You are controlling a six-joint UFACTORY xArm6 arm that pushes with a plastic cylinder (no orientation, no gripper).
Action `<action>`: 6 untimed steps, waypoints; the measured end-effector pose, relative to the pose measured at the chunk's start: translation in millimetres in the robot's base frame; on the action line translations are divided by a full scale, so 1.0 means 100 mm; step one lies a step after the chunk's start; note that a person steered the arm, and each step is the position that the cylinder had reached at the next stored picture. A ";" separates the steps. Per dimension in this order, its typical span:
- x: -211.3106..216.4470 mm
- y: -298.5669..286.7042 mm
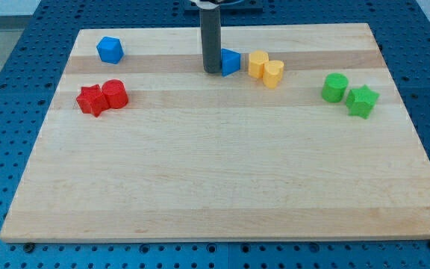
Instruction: Push the blue triangle towards the yellow hexagon
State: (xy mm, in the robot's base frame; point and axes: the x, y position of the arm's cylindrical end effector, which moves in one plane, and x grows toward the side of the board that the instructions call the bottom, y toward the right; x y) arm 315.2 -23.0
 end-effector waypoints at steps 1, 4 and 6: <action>0.07 0.03; 0.22 0.23; 0.22 0.23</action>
State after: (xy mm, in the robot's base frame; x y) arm 336.8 0.4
